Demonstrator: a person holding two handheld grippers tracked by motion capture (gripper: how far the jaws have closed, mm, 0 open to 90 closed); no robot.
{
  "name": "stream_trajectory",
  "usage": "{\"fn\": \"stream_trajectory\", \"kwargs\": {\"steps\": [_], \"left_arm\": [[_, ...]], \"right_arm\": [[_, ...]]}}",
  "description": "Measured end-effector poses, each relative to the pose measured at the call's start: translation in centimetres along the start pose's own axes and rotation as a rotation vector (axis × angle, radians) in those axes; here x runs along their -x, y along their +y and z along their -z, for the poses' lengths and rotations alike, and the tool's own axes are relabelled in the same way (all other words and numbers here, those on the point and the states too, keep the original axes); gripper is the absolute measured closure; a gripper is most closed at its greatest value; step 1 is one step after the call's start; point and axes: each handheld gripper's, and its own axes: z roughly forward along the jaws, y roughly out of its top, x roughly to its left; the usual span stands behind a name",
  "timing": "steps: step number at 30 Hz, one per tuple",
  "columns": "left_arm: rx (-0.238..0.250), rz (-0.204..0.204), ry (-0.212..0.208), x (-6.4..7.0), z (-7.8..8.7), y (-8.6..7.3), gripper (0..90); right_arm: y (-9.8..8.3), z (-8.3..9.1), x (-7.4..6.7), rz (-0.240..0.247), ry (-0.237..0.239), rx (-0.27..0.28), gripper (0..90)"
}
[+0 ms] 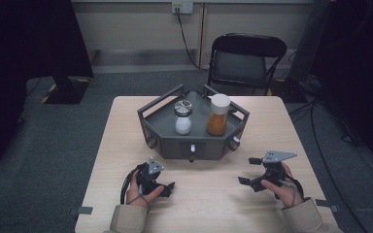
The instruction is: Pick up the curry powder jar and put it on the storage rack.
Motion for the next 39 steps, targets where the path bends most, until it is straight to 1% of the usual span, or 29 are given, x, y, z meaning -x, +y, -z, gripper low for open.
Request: {"fn": "stream_trajectory", "kwargs": {"steps": [3,11,24,30,32,35,37,39], "left_arm": [[0.0,0.0,0.0,0.0,0.0,0.0,0.1],[0.0,0.0,0.0,0.0,0.0,0.0,0.1],[0.0,0.0,0.0,0.0,0.0,0.0,0.1],[0.0,0.0,0.0,0.0,0.0,0.0,0.1],[0.0,0.0,0.0,0.0,0.0,0.0,0.1],[0.0,0.0,0.0,0.0,0.0,0.0,0.1],[0.0,0.0,0.0,0.0,0.0,0.0,0.1],[0.0,0.0,0.0,0.0,0.0,0.0,0.1]], "right_arm": [[0.0,-0.3,-0.2,0.014,-0.007,-0.02,1.0],[-0.2,-0.8,-0.2,0.02,-0.007,-0.055,1.0],[-0.1,-1.4,-0.5,0.043,-0.026,-0.108,1.1],[-0.1,-1.8,-0.4,0.047,-0.016,-0.132,1.3],[0.1,-1.9,-0.5,0.055,-0.021,-0.15,1.7],[0.2,-2.0,-0.5,0.061,-0.023,-0.157,1.7],[0.5,-2.1,-0.6,0.068,-0.03,-0.179,1.7],[0.6,-2.2,-0.8,0.078,-0.036,-0.188,1.7]]}}
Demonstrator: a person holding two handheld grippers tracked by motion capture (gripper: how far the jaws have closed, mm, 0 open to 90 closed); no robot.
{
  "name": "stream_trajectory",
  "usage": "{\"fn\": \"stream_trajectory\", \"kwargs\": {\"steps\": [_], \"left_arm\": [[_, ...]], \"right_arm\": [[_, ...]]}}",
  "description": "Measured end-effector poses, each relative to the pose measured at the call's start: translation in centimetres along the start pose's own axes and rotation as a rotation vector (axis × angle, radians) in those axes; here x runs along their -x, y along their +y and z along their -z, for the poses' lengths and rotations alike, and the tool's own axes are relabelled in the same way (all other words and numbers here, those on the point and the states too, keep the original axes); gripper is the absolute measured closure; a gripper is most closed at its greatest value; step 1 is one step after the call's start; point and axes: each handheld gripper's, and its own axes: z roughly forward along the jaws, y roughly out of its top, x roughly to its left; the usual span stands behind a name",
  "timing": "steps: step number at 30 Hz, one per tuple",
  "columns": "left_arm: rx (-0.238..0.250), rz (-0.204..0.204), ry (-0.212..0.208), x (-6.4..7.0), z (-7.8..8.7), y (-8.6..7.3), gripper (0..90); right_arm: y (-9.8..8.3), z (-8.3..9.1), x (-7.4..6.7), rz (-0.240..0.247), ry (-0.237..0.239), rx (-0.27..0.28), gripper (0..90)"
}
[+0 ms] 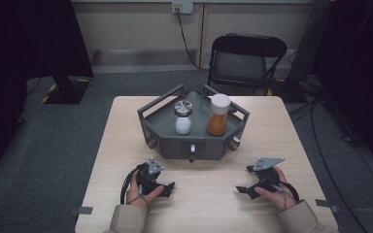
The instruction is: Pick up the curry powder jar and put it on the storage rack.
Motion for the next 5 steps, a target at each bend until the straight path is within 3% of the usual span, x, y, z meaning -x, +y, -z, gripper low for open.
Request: {"fn": "stream_trajectory", "kwargs": {"steps": [5], "left_arm": [[0.0,0.0,0.0,0.01,0.0,0.0,0.1]], "right_arm": [[0.33,-0.17,-0.62,0.039,-0.022,-0.019,1.2]]}}
